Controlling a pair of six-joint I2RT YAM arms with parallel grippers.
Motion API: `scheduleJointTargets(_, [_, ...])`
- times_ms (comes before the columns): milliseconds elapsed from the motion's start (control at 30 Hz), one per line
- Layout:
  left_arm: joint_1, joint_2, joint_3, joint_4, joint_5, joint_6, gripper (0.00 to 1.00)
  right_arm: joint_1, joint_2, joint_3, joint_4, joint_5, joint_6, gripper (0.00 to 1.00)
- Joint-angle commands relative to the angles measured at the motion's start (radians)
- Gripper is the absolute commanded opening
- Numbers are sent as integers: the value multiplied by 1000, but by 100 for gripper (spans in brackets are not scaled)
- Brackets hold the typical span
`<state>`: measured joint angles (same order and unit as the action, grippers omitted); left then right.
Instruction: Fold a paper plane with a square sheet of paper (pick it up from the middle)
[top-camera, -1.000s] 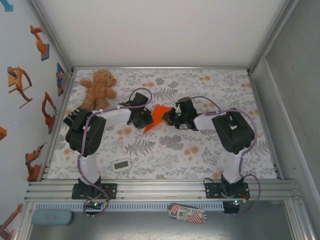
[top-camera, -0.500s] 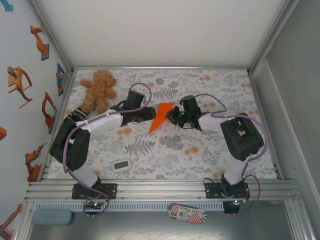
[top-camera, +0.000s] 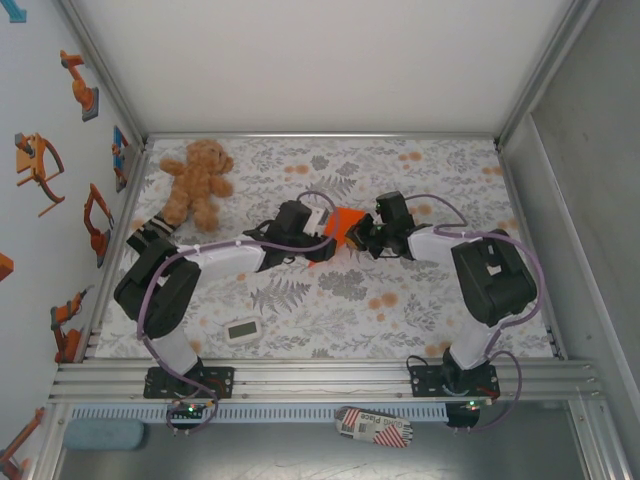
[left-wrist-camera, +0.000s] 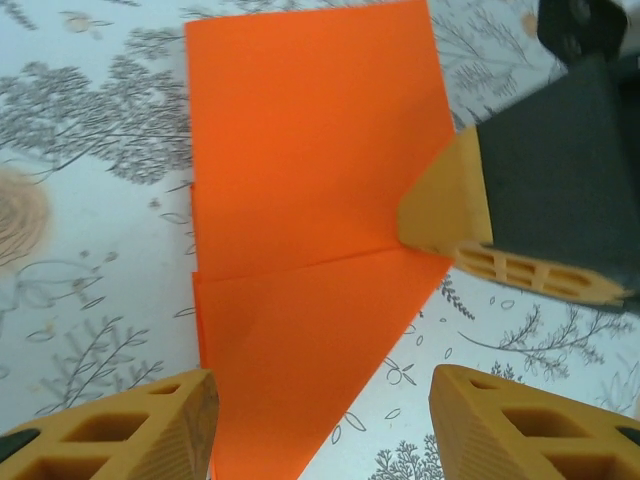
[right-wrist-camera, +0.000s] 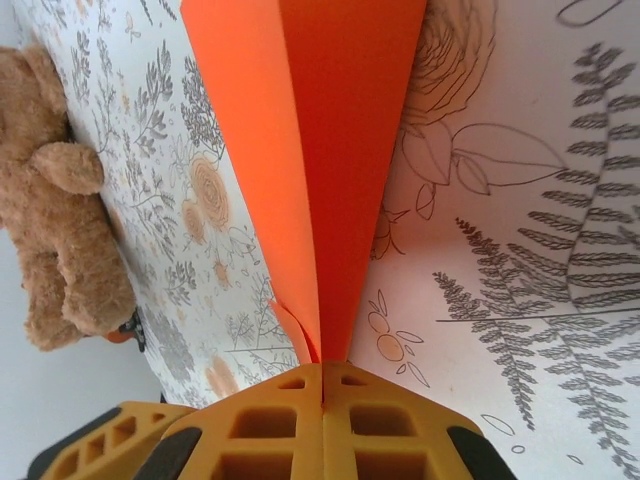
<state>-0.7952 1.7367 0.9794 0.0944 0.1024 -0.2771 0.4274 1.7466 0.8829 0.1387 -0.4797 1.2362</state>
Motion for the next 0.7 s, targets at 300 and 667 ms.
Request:
scheduleJointTargets(300, [-57,109,1,190,-75,394,54,-42,-55,-13,-48,-42,78,0])
scheduleJointTargets(667, [-68,168,-22,305,-132,472,42,-45,-67,2,-93,-48,54,0])
